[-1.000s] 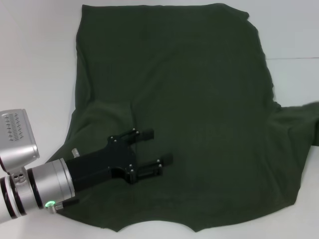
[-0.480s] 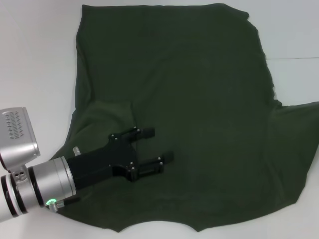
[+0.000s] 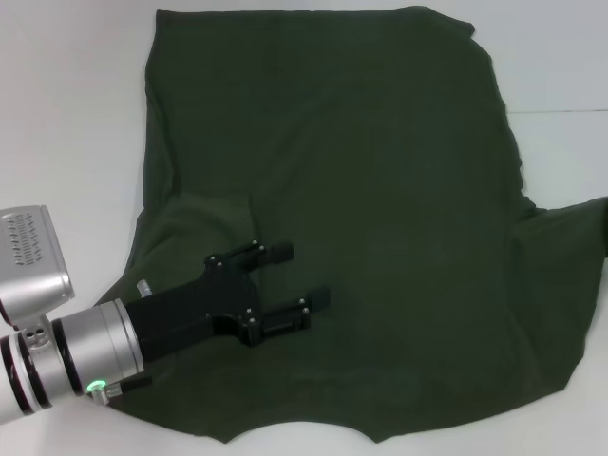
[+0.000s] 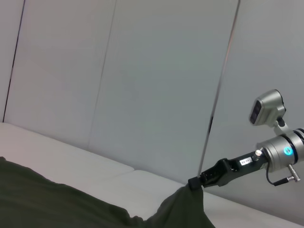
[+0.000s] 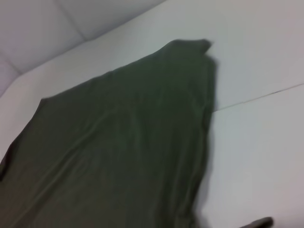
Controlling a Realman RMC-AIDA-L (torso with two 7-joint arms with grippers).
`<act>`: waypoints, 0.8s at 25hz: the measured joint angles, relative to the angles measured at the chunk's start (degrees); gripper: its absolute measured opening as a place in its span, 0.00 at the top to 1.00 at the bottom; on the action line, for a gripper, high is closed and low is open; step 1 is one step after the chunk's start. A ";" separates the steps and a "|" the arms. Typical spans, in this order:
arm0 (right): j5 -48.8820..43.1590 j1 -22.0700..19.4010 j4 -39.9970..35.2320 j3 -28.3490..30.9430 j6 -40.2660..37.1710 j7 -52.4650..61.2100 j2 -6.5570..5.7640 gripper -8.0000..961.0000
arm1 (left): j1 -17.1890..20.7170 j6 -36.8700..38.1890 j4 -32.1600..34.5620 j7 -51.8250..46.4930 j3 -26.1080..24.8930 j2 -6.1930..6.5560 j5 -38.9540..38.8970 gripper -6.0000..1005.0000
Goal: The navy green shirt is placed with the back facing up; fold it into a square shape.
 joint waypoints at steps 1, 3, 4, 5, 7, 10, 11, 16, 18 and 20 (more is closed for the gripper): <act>0.00 0.10 -0.02 -0.38 -0.44 -0.33 0.00 0.94 | -0.02 0.00 0.00 0.00 -0.02 0.00 0.00 0.18; 0.07 0.31 -0.12 -0.70 -1.35 -0.85 0.01 0.94 | -0.10 0.00 0.00 0.00 -0.03 0.00 0.00 0.18; 0.12 0.41 -0.21 -0.74 -1.80 -0.98 0.02 0.94 | -0.14 0.00 0.00 0.00 -0.04 0.00 -0.01 0.18; 0.18 0.55 -0.36 -0.74 -2.22 -1.01 0.02 0.94 | -0.21 0.00 0.00 0.00 -0.04 0.00 -0.01 0.18; 0.26 0.94 -0.77 -0.73 -3.25 -0.97 0.04 0.94 | -0.26 0.00 0.00 -0.01 -0.04 0.00 -0.01 0.18; 0.32 2.02 -1.37 -0.67 -5.14 -0.61 0.11 0.94 | -0.31 0.00 0.00 -0.06 -0.04 0.00 -0.01 0.18; 0.32 2.52 -1.44 -0.67 -5.61 -0.53 0.16 0.94 | -0.31 0.00 0.00 -0.08 -0.04 0.01 0.00 0.18; 0.11 5.72 -1.00 -1.51 -6.90 0.09 1.18 0.93 | -0.40 0.00 0.01 -0.22 -0.04 0.12 -0.49 0.18; 0.04 7.13 -0.51 -2.14 -6.36 0.77 2.08 0.91 | -0.40 -0.11 0.01 -0.36 -0.03 0.16 -0.62 0.18; 0.03 8.37 -0.36 -2.94 -4.76 1.99 3.29 0.89 | -0.40 -0.53 0.01 -0.57 -0.04 0.20 -0.64 0.18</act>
